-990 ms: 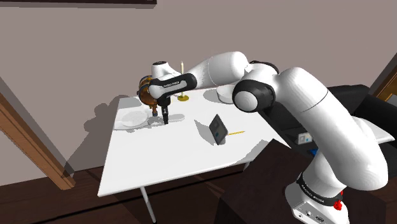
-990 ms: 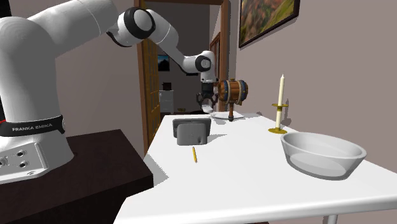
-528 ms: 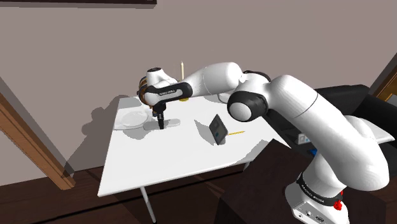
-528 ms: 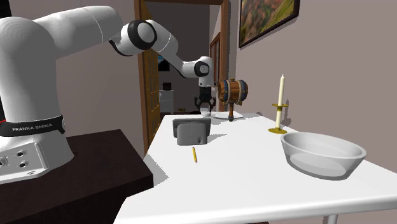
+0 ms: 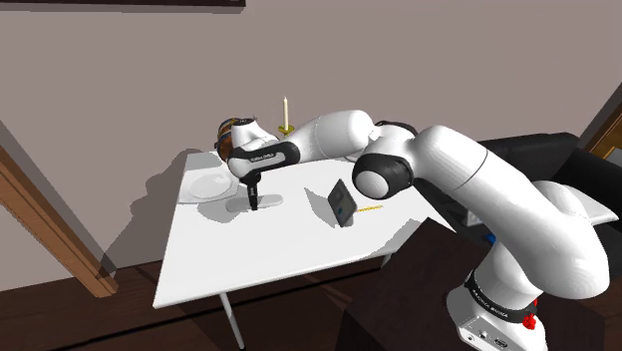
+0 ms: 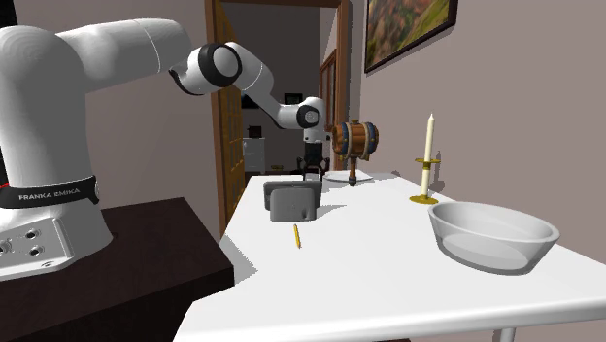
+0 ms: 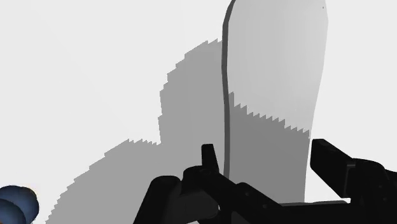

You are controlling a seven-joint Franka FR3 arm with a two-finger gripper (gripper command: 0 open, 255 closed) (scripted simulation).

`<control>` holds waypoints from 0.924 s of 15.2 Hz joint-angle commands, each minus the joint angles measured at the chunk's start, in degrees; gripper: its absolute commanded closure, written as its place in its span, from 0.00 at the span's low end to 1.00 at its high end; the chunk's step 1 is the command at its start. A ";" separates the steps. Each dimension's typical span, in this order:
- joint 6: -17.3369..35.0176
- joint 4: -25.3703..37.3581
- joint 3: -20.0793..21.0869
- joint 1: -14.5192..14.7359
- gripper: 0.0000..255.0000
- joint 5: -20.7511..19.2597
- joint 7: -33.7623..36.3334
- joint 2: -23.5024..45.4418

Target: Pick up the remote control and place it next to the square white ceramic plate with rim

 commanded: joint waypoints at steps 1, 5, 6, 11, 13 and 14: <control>0.63 0.59 0.06 -0.02 1.00 0.04 0.02 1.16; 0.92 1.25 0.09 -0.07 1.00 0.05 0.03 2.10; 0.91 1.26 0.09 -0.07 1.00 0.05 0.03 2.10; 0.91 1.26 0.09 -0.07 0.00 0.05 0.03 2.11; 0.92 1.26 0.09 -0.07 0.00 0.05 0.03 2.11; 0.92 1.26 0.09 -0.07 0.00 0.05 0.03 2.11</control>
